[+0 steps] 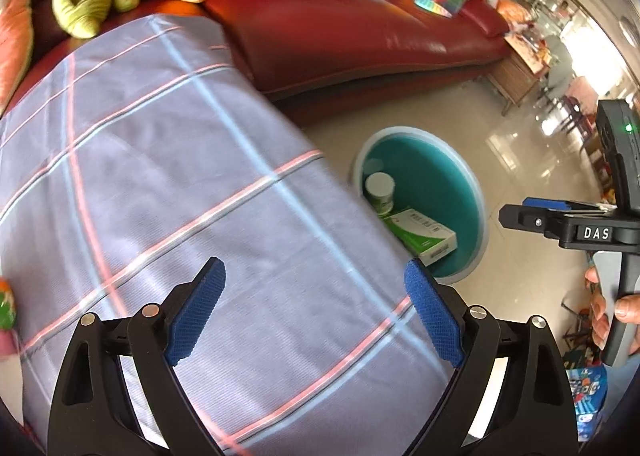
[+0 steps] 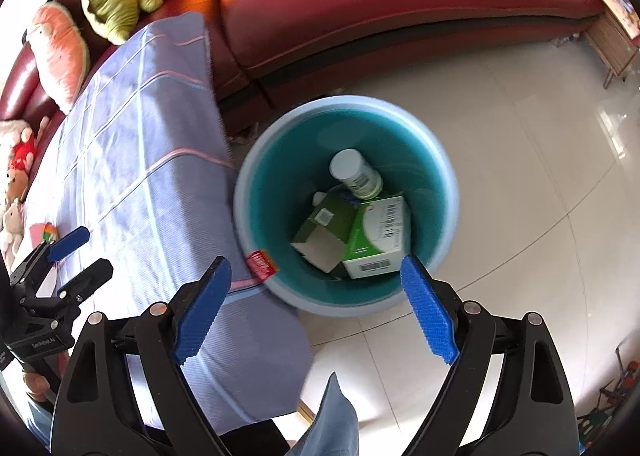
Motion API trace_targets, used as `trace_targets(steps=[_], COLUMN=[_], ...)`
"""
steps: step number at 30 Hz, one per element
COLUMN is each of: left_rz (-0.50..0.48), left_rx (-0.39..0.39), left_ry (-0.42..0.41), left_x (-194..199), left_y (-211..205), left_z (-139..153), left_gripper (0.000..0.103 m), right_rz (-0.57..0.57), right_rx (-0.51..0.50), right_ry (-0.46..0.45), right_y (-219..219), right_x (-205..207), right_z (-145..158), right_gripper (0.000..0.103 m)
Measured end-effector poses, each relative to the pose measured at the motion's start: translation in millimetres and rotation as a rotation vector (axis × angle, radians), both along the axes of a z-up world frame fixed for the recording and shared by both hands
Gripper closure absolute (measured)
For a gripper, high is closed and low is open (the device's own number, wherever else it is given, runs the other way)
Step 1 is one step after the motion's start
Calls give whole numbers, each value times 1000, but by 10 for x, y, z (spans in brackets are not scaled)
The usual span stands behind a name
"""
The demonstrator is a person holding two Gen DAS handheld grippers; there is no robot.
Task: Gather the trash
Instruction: 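Move both open tools back over the tablecloth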
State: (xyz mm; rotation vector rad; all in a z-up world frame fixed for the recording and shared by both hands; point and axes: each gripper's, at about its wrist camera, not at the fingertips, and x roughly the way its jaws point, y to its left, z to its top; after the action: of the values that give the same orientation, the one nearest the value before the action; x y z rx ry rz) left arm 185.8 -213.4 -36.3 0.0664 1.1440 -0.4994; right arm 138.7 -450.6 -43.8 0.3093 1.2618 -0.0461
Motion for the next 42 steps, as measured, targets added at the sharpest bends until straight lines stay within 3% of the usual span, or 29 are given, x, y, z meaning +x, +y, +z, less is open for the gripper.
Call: trace_targets(steps=[12,23,34,42], left_rz=[121,264,428,483], left_rx=[6,13,82,67], left_ry=[-42,-84,-51,-5], left_x=[-232,-650,-1187,-1374], left_y=[1040,2260,3490,3896], left_z=[182,329,160,-28], left_gripper=[12,12,12,12], right_rz=[126,262,426,512], right_rx=[-8,-39,-39,-40], right_ry=[-23,-34,-2,21], right_y=[990,1990,3106,3671], right_x=[54,59,-63,-153], right_z=[157,344,262,200], right_gripper=[21,21,21,21])
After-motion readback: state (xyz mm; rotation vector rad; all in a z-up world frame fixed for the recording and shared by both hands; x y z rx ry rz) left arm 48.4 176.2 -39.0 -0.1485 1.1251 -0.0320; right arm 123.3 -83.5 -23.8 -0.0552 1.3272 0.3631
